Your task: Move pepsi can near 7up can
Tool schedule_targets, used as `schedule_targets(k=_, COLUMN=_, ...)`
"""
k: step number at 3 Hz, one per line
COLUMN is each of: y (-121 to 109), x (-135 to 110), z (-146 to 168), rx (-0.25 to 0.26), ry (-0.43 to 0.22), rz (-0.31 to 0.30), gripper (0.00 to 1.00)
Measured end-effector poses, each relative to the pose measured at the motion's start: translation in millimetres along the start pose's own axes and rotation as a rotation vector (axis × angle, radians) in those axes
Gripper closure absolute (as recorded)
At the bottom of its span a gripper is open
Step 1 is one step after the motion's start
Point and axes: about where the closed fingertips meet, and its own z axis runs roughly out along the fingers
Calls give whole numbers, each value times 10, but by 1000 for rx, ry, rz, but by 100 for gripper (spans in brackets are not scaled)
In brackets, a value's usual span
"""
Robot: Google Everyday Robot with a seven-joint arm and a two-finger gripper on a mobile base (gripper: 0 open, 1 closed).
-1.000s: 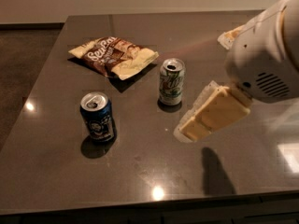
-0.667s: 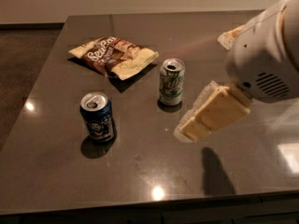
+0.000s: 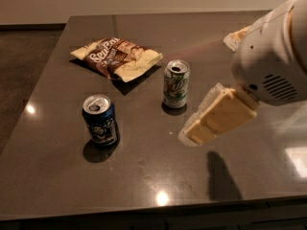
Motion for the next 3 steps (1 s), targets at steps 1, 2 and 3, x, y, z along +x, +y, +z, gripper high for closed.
schedule_targets(k=1, y=66, x=-169, z=336, rx=-129, ry=21, rz=-89, gripper=0)
schedule_targets(k=2, y=237, x=-242, z=663, rx=-288, ry=-4, rz=-202, gripper=0)
schedule_targets(k=3, y=237, x=-247, z=655, rx=-286, ry=-4, rz=-202, gripper=0)
